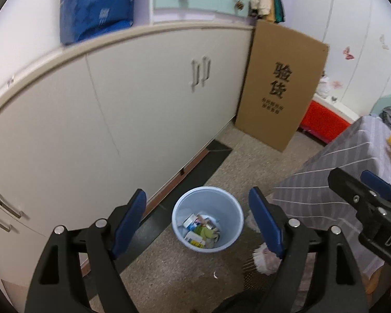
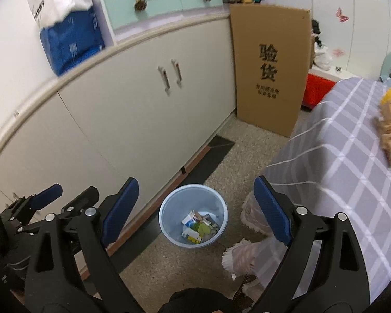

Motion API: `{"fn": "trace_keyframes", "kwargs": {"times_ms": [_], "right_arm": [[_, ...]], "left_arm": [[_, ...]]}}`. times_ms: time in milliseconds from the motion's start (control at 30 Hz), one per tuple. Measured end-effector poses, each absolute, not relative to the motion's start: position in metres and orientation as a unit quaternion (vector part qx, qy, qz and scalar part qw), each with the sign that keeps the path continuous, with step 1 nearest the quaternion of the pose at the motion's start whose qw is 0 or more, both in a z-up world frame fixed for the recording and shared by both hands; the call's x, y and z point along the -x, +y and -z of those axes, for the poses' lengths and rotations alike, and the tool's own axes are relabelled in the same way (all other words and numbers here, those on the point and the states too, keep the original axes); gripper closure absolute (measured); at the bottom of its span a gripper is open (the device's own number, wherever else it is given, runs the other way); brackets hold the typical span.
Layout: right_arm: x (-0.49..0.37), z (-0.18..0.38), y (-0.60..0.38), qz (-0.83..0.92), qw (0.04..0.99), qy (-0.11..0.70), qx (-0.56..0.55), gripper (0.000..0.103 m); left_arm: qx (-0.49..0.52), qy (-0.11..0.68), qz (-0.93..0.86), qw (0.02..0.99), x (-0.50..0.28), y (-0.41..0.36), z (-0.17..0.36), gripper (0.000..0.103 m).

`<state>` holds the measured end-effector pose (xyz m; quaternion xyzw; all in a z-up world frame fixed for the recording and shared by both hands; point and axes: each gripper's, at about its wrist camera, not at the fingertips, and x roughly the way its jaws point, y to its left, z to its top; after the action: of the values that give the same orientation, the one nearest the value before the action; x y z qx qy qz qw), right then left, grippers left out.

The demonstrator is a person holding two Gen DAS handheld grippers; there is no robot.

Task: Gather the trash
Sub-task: 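Grasp the beige cloth with the left tool while the right tool grasps the yellow bag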

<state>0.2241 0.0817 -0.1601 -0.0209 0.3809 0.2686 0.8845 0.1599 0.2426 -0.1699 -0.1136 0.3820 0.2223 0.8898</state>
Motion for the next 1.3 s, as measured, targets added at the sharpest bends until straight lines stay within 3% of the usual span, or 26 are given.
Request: {"fn": "trace_keyframes", "kwargs": {"times_ms": [300,800,1233,1300], "right_arm": [[-0.196,0.115,-0.007,-0.229,0.914,0.333,-0.019,0.013],[-0.187,0.094,-0.198,-0.086,0.939,0.312,-0.119,0.011],[-0.238,0.118,-0.248,-0.049,0.923,0.361,-0.124,0.011],[-0.244,0.118,-0.246,-0.054,0.923,0.362,-0.118,0.011]], "left_arm": [[0.083,0.347,-0.171,0.919,-0.155,0.164,0.126,0.019],[0.04,0.39,0.005,0.92,-0.218,0.002,0.113,0.018],[0.042,0.406,0.017,0.913,-0.292,-0.038,0.125,0.018],[0.039,0.408,0.016,0.912,-0.301,-0.042,0.13,0.022]]}}
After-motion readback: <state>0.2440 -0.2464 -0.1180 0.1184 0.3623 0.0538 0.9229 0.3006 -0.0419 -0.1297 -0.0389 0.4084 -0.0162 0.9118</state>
